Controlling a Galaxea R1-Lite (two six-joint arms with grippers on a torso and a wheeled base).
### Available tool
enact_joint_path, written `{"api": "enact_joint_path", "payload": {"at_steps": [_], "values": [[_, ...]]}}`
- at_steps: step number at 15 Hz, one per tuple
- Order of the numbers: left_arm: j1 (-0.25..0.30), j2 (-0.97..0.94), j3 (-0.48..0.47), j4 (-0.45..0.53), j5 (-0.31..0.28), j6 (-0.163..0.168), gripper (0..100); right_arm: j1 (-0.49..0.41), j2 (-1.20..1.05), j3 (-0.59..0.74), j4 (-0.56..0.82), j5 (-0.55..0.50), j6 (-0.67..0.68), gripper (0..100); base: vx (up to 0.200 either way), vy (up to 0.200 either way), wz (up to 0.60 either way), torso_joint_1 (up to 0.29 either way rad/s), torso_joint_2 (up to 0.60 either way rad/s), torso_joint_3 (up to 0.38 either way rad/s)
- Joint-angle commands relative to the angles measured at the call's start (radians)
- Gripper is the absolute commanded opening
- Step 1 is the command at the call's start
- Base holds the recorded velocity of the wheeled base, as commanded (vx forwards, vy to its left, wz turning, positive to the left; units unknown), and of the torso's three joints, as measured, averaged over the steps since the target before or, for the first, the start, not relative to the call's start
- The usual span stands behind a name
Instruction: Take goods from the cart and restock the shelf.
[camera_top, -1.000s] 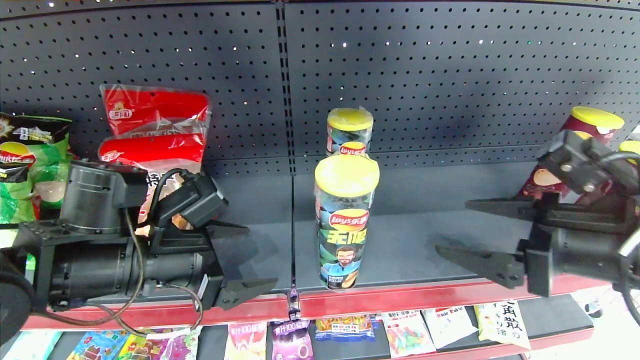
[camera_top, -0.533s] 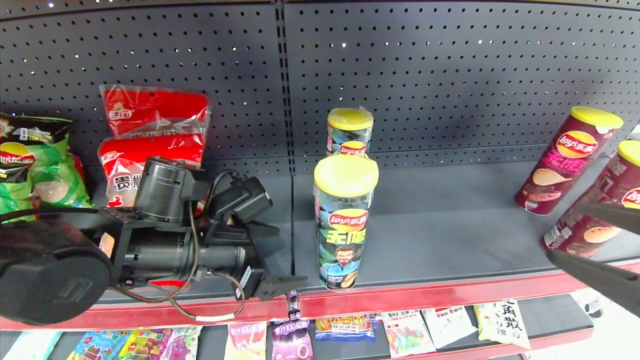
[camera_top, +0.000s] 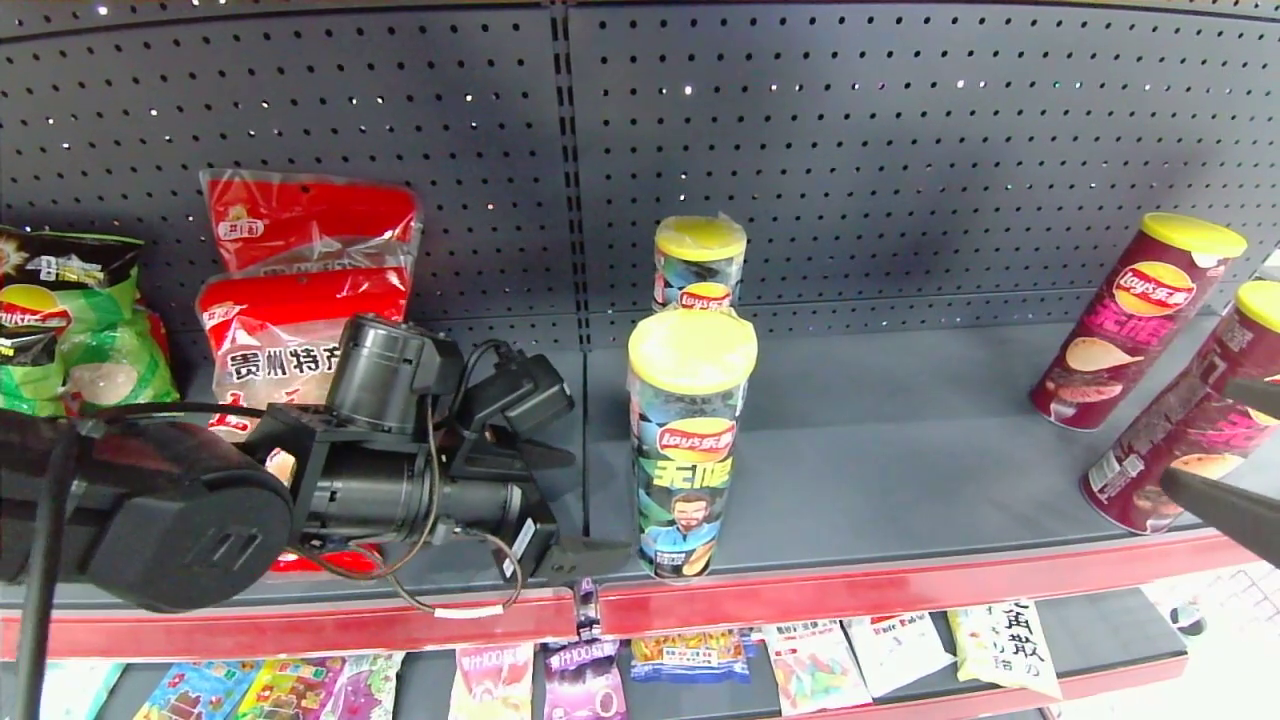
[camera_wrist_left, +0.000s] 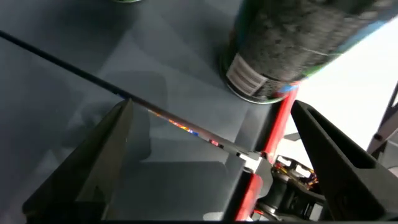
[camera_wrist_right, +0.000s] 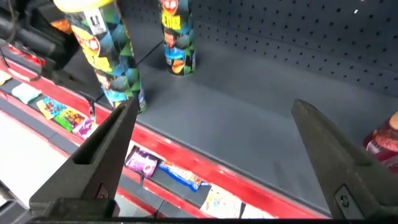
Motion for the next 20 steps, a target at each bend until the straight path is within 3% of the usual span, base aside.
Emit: {"api": "enact_joint_path", "payload": {"at_steps": [1, 6, 14, 16, 20], "values": [[0.000, 0.024, -0.023, 0.000, 0.005, 0.000, 100, 0.000, 0.006, -0.008, -0.001, 0.000, 0.000, 100, 0.000, 0.000, 0.00, 0.000, 0.00, 0.000], [-0.001, 0.071, -0.080, 0.000, 0.024, 0.000, 100, 0.000, 0.009, -0.008, -0.001, 0.000, 0.001, 100, 0.000, 0.000, 0.00, 0.000, 0.00, 0.000], [0.000, 0.074, -0.082, 0.000, 0.028, 0.005, 100, 0.000, 0.011, 0.005, 0.001, 0.000, 0.003, 100, 0.000, 0.000, 0.00, 0.000, 0.00, 0.000], [0.023, -0.004, -0.025, 0.000, 0.044, -0.003, 100, 0.003, 0.005, 0.051, 0.001, 0.002, 0.000, 100, 0.000, 0.000, 0.00, 0.000, 0.00, 0.000], [0.172, -0.401, 0.239, 0.004, 0.075, -0.025, 100, -0.002, -0.109, 0.181, 0.002, -0.004, -0.006, 100, 0.000, 0.000, 0.00, 0.000, 0.00, 0.000]]}}
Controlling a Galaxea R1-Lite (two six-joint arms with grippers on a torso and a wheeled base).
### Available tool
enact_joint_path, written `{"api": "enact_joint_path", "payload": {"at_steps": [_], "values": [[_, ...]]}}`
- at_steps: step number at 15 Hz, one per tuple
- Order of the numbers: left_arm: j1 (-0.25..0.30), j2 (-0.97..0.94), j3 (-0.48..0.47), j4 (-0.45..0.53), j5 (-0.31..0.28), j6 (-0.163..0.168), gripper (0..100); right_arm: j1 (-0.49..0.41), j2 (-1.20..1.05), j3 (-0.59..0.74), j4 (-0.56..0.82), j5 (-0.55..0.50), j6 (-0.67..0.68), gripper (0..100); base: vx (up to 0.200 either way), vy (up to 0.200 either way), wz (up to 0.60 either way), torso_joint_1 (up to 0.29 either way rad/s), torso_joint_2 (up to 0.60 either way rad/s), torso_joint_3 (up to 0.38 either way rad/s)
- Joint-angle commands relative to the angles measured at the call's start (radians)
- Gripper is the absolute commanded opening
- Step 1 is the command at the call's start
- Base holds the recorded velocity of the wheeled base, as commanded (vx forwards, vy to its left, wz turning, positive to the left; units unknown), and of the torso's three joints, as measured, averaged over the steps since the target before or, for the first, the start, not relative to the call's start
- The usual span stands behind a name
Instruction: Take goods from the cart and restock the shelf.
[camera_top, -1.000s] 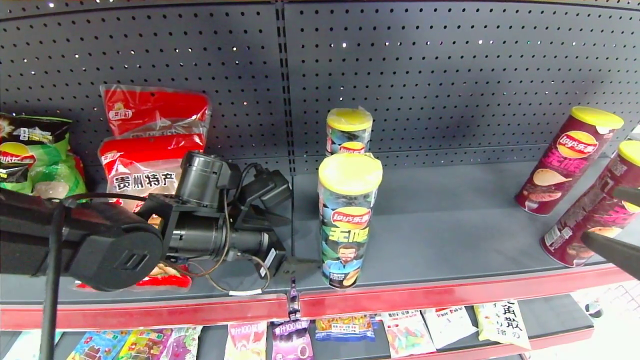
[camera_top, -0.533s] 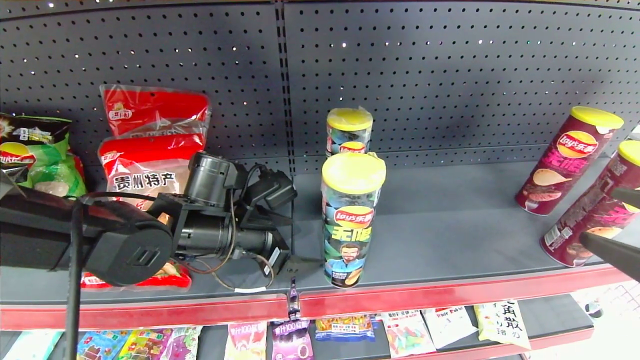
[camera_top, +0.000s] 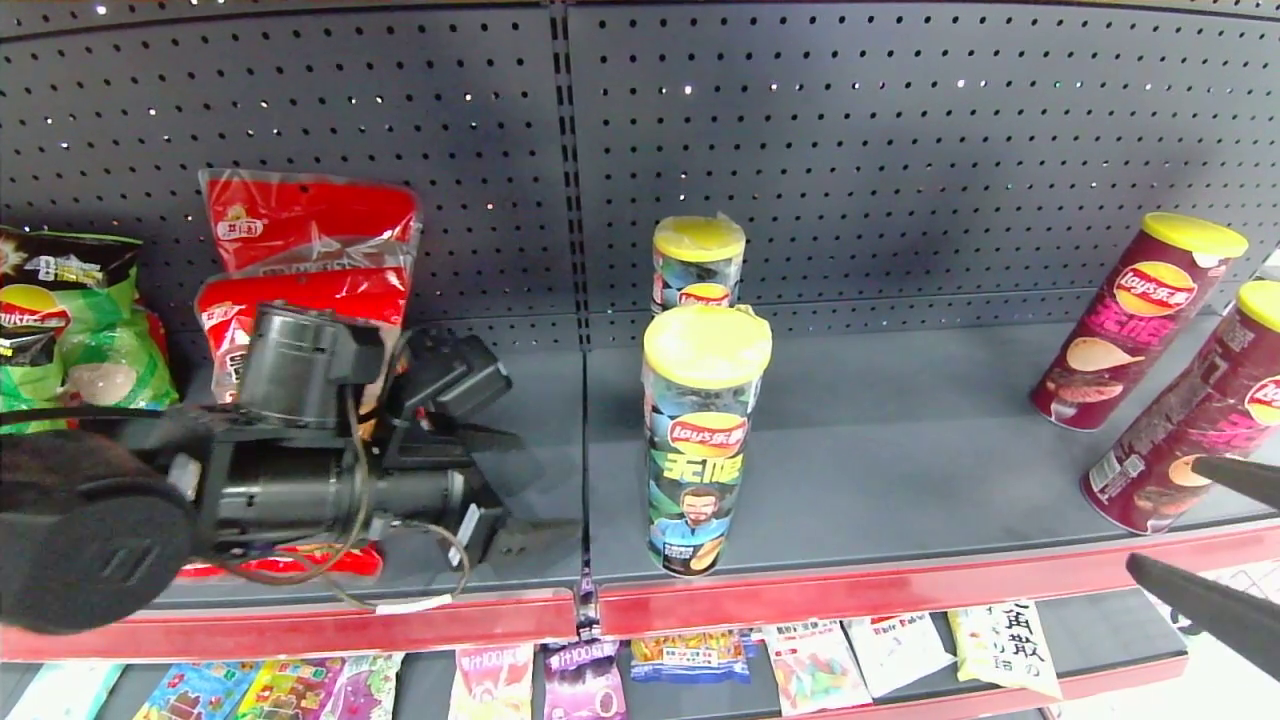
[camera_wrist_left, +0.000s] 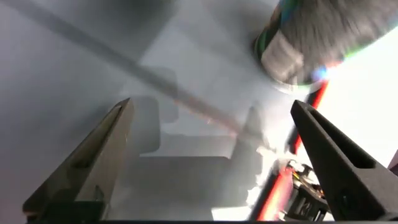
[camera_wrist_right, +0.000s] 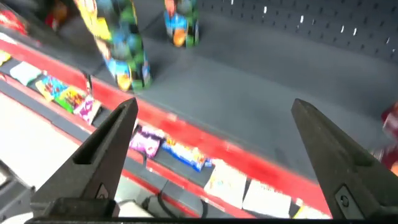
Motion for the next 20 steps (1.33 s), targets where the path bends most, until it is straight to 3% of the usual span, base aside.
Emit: {"api": "enact_joint_path", "payload": {"at_steps": [1, 3, 4, 5, 7, 10, 11, 12, 14, 16, 17, 18, 19, 20], "values": [[0.141, -0.450, 0.268, 0.010, 0.063, -0.087, 100, -0.017, -0.144, 0.111, 0.001, -0.015, -0.010, 100, 0.000, 0.000, 0.00, 0.000, 0.00, 0.000], [0.170, -0.726, 0.406, 0.085, 0.173, -0.228, 100, -0.082, -0.264, 0.187, 0.002, -0.057, -0.016, 100, 0.000, 0.000, 0.00, 0.000, 0.00, 0.000], [0.172, -0.856, 0.433, 0.194, 0.244, -0.268, 100, -0.134, -0.312, 0.211, 0.007, -0.098, -0.014, 100, 0.000, 0.000, 0.00, 0.000, 0.00, 0.000], [0.172, -0.962, 0.438, 0.325, 0.305, -0.301, 100, -0.185, -0.348, 0.217, 0.055, -0.132, -0.010, 100, 0.000, 0.000, 0.00, 0.000, 0.00, 0.000], [0.173, -1.119, 0.441, 0.492, 0.399, -0.367, 100, -0.260, -0.416, 0.191, 0.190, -0.146, -0.008, 100, 0.000, 0.000, 0.00, 0.000, 0.00, 0.000], [0.221, -1.251, 0.493, 0.564, 0.531, -0.413, 100, -0.336, -0.540, 0.225, 0.349, -0.172, -0.008, 100, 0.000, 0.000, 0.00, 0.000, 0.00, 0.000], [0.241, -1.266, 0.507, 0.565, 0.538, -0.418, 100, -0.352, -0.566, 0.234, 0.369, -0.172, -0.008, 100, 0.000, 0.000, 0.00, 0.000, 0.00, 0.000], [0.321, -1.297, 0.547, 0.565, 0.549, -0.421, 100, -0.384, -0.635, 0.283, 0.380, -0.173, -0.010, 100, 0.000, 0.000, 0.00, 0.000, 0.00, 0.000], [0.387, -1.364, 0.600, 0.558, 0.528, -0.416, 100, -0.399, -0.715, 0.340, 0.366, -0.179, -0.006, 100, 0.000, 0.000, 0.00, 0.000, 0.00, 0.000], [0.365, -1.536, 0.617, 0.530, 0.393, -0.396, 100, -0.398, -0.710, 0.380, 0.285, -0.224, -0.006, 100, 0.000, 0.000, 0.00, 0.000, 0.00, 0.000], [0.365, -1.536, 0.630, 0.518, 0.383, -0.369, 100, -0.398, -0.710, 0.412, 0.219, -0.225, 0.000, 100, 0.000, 0.000, 0.00, 0.000, 0.00, 0.000], [0.365, -1.536, 0.659, 0.430, 0.382, -0.352, 100, -0.395, -0.712, 0.464, 0.091, -0.222, 0.018, 100, 0.000, 0.000, 0.00, 0.000, 0.00, 0.000], [0.365, -1.536, 0.731, 0.311, 0.377, -0.330, 100, -0.381, -0.724, 0.470, 0.071, -0.196, 0.023, 100, 0.000, 0.000, 0.00, 0.000, 0.00, 0.000], [0.365, -1.534, 0.755, 0.283, 0.368, -0.320, 100, -0.338, -0.766, 0.473, 0.111, -0.132, 0.032, 100, 0.000, 0.000, 0.00, 0.000, 0.00, 0.000]]}}
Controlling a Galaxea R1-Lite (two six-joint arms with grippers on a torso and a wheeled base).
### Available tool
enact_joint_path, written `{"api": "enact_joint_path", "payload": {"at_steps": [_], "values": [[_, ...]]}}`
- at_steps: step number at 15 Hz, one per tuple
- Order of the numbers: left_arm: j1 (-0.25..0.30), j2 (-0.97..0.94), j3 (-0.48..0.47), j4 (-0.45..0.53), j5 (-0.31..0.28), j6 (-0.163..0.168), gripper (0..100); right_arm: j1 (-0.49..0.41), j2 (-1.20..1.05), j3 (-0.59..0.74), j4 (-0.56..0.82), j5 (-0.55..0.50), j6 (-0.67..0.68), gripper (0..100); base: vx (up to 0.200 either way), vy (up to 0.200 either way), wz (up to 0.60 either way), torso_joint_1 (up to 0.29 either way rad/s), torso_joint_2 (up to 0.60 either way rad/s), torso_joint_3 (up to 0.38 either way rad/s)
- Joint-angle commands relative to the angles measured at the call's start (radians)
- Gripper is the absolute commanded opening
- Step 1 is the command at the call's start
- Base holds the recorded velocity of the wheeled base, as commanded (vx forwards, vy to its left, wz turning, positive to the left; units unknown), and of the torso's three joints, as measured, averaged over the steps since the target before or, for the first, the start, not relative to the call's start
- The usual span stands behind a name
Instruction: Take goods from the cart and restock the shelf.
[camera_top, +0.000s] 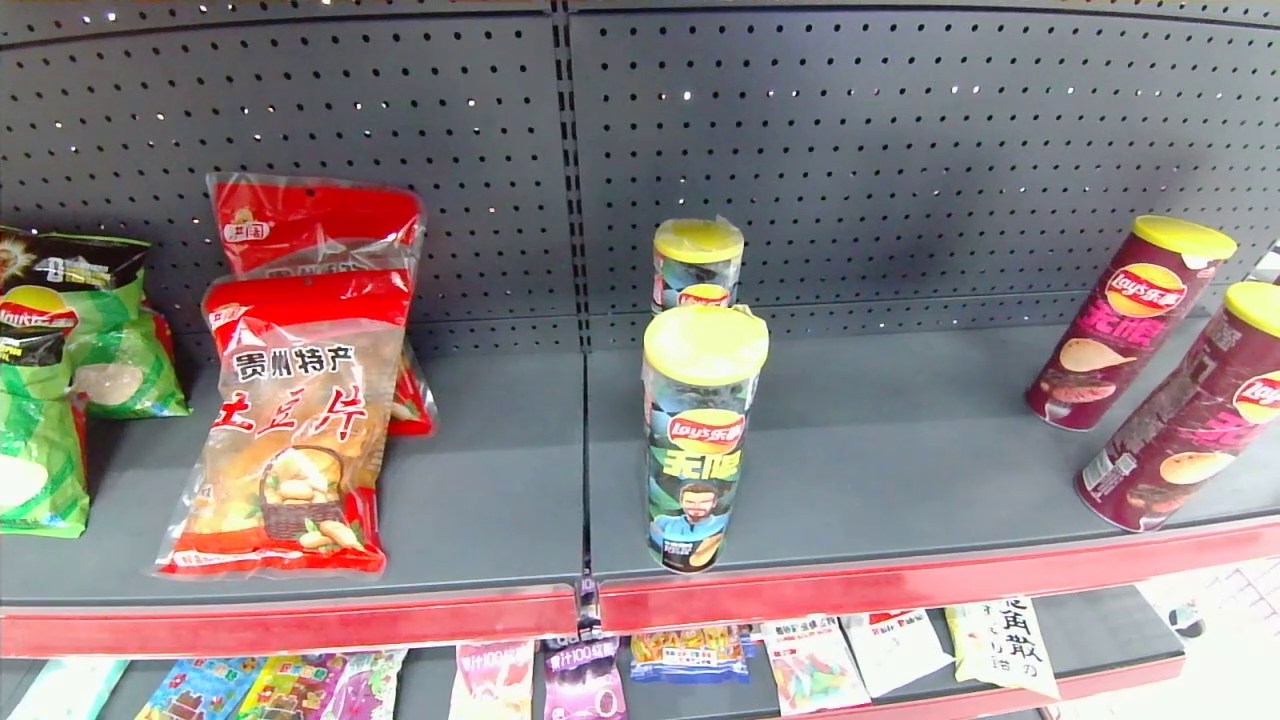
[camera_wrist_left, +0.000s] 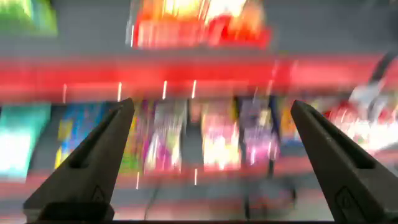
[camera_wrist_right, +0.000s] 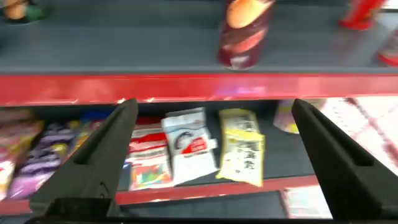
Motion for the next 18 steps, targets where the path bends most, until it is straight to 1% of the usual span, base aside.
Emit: {"api": "enact_joint_path", "payload": {"at_steps": [1, 2, 4, 11, 13, 16, 17, 18], "values": [[0.000, -0.031, 0.052, 0.011, -0.027, 0.024, 100, 0.034, -0.061, 0.018, 0.057, 0.039, 0.014, 100, 0.000, 0.000, 0.00, 0.000, 0.00, 0.000], [0.000, -0.031, 0.053, 0.005, -0.031, 0.025, 100, 0.031, -0.069, 0.018, 0.056, 0.036, 0.016, 100, 0.000, 0.000, 0.00, 0.000, 0.00, 0.000], [0.000, -0.031, 0.053, 0.002, -0.028, 0.030, 100, 0.031, -0.072, 0.023, 0.050, -0.018, 0.088, 100, 0.000, 0.000, 0.00, 0.000, 0.00, 0.000], [0.000, -0.031, 0.053, 0.002, -0.030, 0.035, 100, 0.031, -0.072, 0.023, 0.050, -0.025, 0.075, 100, 0.000, 0.000, 0.00, 0.000, 0.00, 0.000], [0.000, -0.031, 0.053, 0.002, -0.024, 0.035, 100, 0.031, -0.072, 0.023, 0.050, -0.025, 0.075, 100, 0.000, 0.000, 0.00, 0.000, 0.00, 0.000], [0.003, -0.031, 0.053, 0.002, 0.024, 0.035, 100, 0.031, -0.072, 0.023, 0.050, -0.025, 0.075, 100, 0.000, 0.000, 0.00, 0.000, 0.00, 0.000], [0.003, -0.031, 0.053, 0.002, 0.024, 0.036, 100, 0.031, -0.072, 0.023, 0.050, -0.024, 0.074, 100, 0.000, 0.000, 0.00, 0.000, 0.00, 0.000], [0.022, -0.029, 0.053, 0.005, 0.023, 0.036, 100, 0.031, -0.072, 0.023, 0.050, -0.025, 0.075, 100, 0.000, 0.000, 0.00, 0.000, 0.00, 0.000]]}}
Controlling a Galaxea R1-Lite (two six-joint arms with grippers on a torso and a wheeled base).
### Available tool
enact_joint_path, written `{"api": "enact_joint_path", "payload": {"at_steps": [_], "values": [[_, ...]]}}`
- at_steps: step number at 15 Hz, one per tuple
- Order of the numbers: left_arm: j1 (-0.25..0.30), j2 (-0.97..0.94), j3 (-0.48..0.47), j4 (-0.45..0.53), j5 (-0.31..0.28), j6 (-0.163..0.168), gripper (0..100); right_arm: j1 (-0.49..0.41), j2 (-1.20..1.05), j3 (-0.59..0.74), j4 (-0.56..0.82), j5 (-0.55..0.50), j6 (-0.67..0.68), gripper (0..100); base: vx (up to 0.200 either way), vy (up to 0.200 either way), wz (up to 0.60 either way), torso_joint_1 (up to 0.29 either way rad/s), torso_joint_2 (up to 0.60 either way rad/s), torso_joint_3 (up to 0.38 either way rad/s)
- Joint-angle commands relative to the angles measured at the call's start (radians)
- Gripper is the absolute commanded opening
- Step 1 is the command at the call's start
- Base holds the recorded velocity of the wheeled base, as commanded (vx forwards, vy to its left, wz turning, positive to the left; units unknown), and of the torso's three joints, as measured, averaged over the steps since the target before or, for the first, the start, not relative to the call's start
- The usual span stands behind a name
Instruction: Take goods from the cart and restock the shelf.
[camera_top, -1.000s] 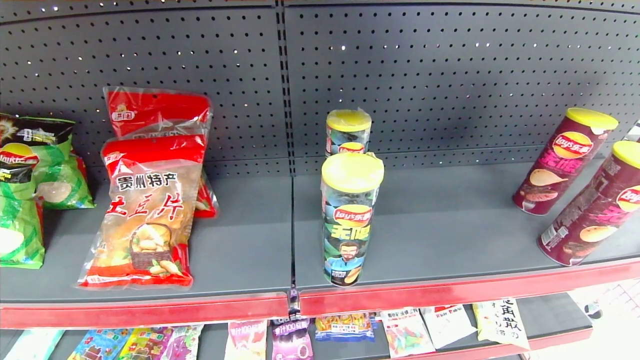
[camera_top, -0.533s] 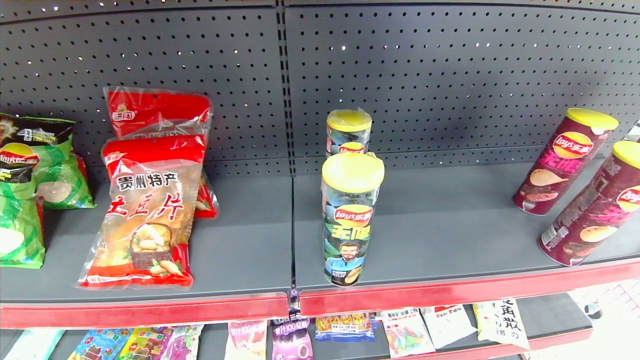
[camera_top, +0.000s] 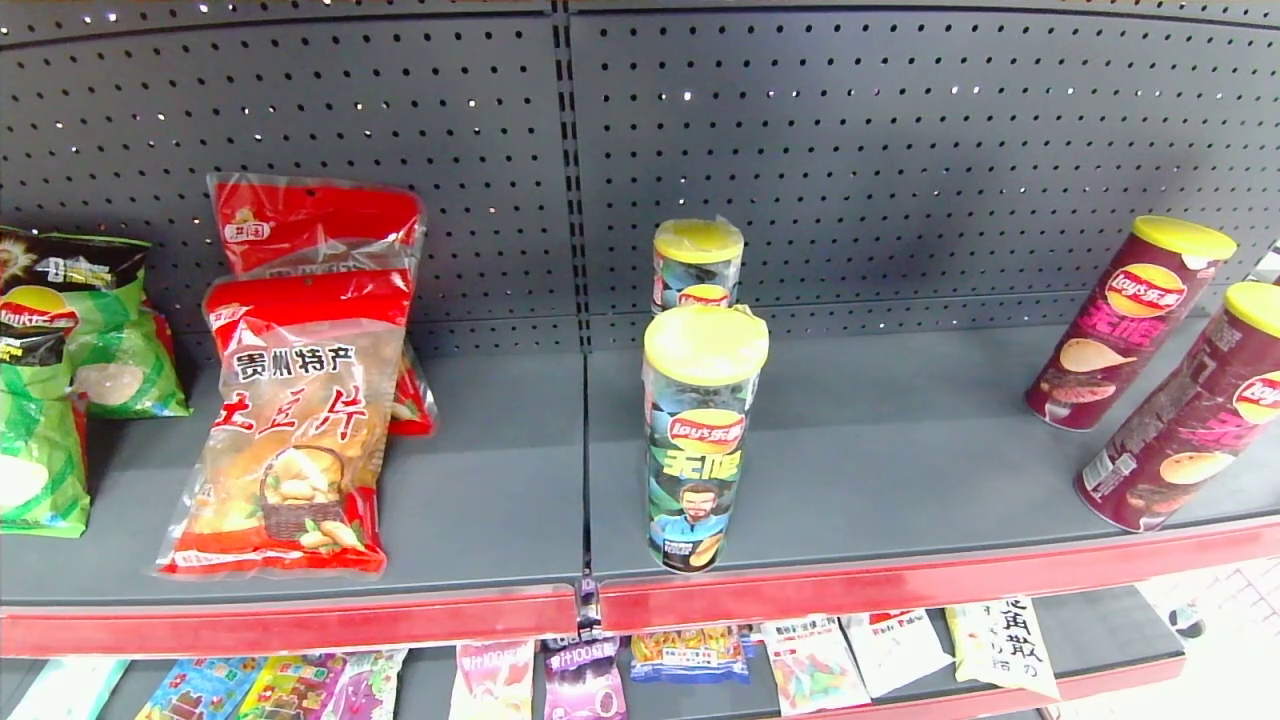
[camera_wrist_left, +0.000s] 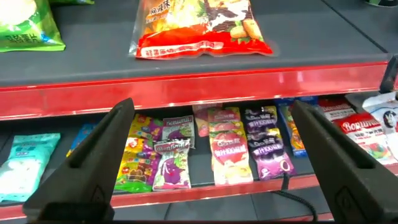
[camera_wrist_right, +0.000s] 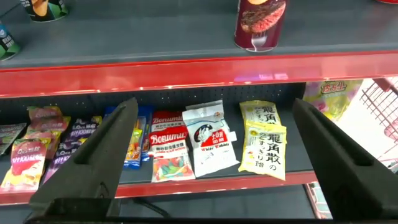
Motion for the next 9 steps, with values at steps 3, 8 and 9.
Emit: {"api": "enact_joint_path", "payload": {"at_steps": [3, 8, 9], "values": [[0.071, 0.005, 0.000, -0.001, -0.002, 0.005, 100, 0.000, 0.001, 0.000, 0.000, 0.000, -0.001, 100, 0.000, 0.000, 0.00, 0.000, 0.00, 0.000], [0.069, -0.085, 0.000, -0.002, -0.007, -0.002, 100, 0.000, 0.001, 0.000, 0.000, 0.002, -0.001, 100, 0.000, 0.000, 0.00, 0.000, 0.00, 0.000], [0.069, -0.085, 0.000, -0.002, -0.012, 0.005, 100, 0.000, 0.001, 0.000, 0.000, 0.002, -0.001, 100, 0.000, 0.000, 0.00, 0.000, 0.00, 0.000]]}}
